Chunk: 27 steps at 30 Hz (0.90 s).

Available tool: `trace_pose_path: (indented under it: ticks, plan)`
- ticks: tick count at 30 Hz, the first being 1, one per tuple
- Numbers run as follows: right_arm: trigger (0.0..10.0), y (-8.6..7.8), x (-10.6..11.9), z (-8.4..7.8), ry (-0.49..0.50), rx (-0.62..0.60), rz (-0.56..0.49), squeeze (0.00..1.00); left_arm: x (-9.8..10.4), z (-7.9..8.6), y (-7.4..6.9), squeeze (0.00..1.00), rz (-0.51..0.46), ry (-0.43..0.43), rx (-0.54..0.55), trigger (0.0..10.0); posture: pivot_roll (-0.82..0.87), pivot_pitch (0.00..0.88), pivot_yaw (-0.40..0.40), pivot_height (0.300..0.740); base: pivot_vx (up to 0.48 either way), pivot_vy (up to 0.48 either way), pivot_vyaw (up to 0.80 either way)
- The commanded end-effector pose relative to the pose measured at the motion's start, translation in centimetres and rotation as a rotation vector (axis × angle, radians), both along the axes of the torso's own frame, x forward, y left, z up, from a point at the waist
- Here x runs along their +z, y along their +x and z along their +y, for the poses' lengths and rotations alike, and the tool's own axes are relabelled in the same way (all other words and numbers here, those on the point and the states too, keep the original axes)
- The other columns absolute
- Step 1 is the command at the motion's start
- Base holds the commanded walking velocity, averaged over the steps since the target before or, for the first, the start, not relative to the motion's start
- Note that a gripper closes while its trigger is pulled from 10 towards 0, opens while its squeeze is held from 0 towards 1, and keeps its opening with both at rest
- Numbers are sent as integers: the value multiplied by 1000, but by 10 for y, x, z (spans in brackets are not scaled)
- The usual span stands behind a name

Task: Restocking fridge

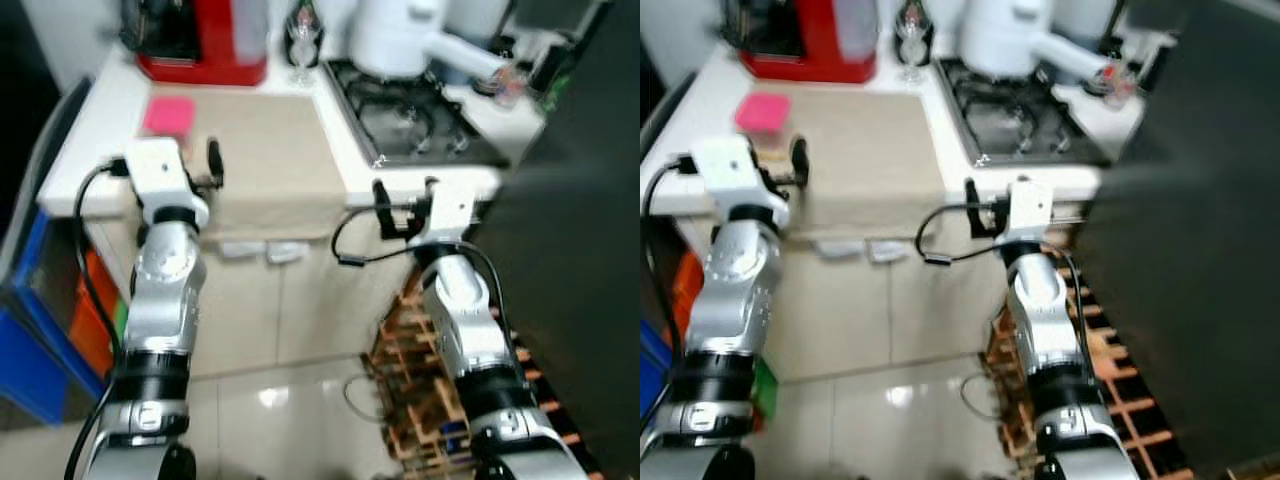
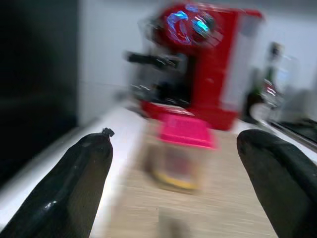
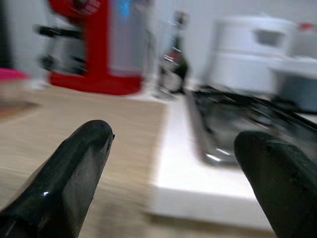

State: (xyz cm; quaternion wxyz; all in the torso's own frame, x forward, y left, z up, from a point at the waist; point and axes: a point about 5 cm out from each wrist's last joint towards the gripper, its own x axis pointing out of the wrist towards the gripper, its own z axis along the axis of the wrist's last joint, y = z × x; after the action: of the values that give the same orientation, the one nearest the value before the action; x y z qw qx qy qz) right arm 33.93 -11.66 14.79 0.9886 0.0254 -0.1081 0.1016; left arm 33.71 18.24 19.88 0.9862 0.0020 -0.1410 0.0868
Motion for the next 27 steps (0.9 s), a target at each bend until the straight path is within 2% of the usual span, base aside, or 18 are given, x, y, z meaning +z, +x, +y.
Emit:
trace_pose_path:
  ticks: [1, 3, 14, 21, 27]
  plan:
    - [10000, 0, 3, -11, 4, -26, -3, 0, 5, -10, -1, 0, -12, 35, -23, 10000, -8, 0, -56, 740, 0, 0, 669]
    - [10000, 2, 2, -13, 6, -43, 5, 0, 5, -11, 0, 0, -13, 43, -22, 10000, -8, 0, -58, 740, 0, 0, 663]
    - [10000, -2, 3, -10, 9, -52, 1, 0, -7, -15, 3, 0, 62, 69, -94, 10000, -7, 0, -46, 740, 0, 0, 0]
    - [10000, -3, -1, -8, 15, -70, 3, 0, -6, -14, 8, 0, 69, 66, -161, 10000, -2, 0, -15, 740, 0, 0, 0]
    - [10000, 2, 5, -9, 25, -97, -20, 0, -7, -21, 16, 0, 91, 71, -192, 10000, -18, 0, 23, 740, 0, 0, 0]
